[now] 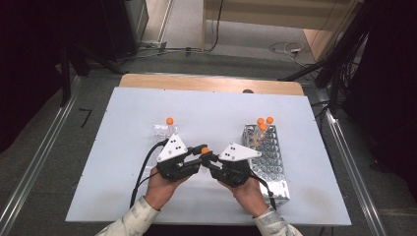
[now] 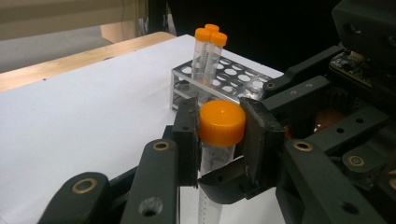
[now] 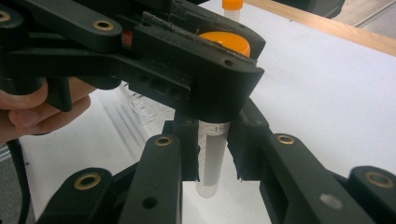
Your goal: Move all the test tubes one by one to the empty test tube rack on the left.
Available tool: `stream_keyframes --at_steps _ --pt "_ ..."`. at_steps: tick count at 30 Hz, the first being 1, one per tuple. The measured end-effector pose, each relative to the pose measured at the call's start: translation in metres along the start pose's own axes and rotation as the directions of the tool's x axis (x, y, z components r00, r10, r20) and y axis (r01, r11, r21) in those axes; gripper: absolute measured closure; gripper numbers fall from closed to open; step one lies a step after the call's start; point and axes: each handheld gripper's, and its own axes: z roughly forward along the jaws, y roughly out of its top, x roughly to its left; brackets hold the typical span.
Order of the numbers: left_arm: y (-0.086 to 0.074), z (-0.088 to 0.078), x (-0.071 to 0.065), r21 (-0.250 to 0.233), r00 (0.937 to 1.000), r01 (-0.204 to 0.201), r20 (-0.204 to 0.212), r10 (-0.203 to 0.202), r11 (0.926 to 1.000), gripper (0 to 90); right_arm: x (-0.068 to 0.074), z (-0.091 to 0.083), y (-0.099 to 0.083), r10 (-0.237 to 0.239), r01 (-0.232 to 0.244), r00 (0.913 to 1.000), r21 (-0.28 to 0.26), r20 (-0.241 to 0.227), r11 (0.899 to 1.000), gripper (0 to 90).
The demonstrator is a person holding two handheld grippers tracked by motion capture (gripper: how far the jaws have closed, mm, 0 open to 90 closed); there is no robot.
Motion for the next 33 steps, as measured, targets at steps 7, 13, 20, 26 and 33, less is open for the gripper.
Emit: stream_keyframes --at_steps 7,13,20,26,33 --pt "0.004 -0.007 0.007 -0.025 0.9994 0.008 -0.035 -0.009 0.9997 69.9 -0.001 -0.004 0.002 -0.007 0.007 0.9997 -0.009 -0.024 1.0 47.2" --pt "0.01 -0.021 0.028 -0.058 0.9924 0.062 -0.102 -0.068 0.9964 69.9 -0.007 -0.01 0.004 0.0 0.0 0.9998 0.006 -0.018 1.0 29.7" --pt "0.017 -0.038 0.047 -0.115 0.9783 0.106 -0.166 -0.124 0.9877 69.8 -0.015 -0.017 0.004 0.009 -0.009 0.9999 0.002 0.011 1.0 24.6" --pt "0.02 -0.047 0.061 -0.135 0.9651 0.102 -0.226 -0.131 0.9855 69.8 -0.017 -0.021 0.003 0.015 -0.015 0.9998 0.007 0.013 1.0 24.1" --pt "0.019 -0.052 0.078 -0.148 0.9438 0.084 -0.306 -0.126 0.9855 69.8 -0.019 -0.024 0.001 0.024 -0.024 0.9995 0.006 0.019 1.0 24.1"
